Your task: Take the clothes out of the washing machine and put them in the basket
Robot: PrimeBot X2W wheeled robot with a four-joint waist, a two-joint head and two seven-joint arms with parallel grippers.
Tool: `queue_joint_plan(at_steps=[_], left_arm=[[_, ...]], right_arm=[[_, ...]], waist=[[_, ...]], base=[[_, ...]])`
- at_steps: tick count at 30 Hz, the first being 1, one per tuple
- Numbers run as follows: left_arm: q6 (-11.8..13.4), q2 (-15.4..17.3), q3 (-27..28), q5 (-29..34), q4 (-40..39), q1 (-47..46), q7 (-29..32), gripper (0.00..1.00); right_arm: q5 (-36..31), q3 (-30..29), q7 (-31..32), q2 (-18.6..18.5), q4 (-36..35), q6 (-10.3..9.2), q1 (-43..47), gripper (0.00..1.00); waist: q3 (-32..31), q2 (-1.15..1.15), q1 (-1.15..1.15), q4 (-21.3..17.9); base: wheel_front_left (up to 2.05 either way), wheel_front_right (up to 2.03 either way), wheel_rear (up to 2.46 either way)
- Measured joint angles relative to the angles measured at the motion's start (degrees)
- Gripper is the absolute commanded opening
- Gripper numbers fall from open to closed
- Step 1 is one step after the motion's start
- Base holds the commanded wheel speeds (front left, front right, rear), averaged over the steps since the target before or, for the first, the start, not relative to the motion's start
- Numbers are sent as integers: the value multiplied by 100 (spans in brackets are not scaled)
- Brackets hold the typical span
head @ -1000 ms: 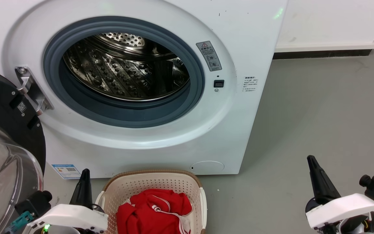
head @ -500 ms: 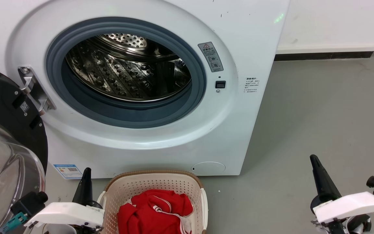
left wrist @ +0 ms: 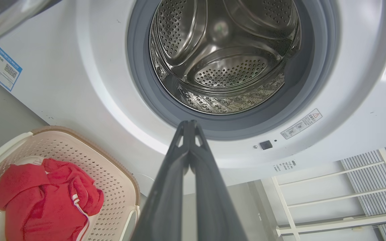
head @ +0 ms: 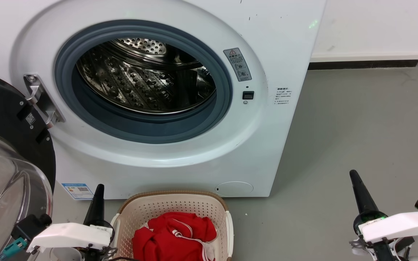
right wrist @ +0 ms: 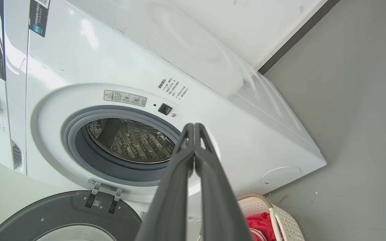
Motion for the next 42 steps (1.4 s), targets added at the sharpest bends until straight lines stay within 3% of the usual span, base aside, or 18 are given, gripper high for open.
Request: queue_joint_plan(at_steps=[42], left_arm=[[-159, -71, 107, -2321, 177, -232, 431, 0]], right_arm=[[2393, -231, 275, -1, 356, 0, -242, 0]], waist=[[-89, 0, 0, 106]], base=[[0, 0, 0]])
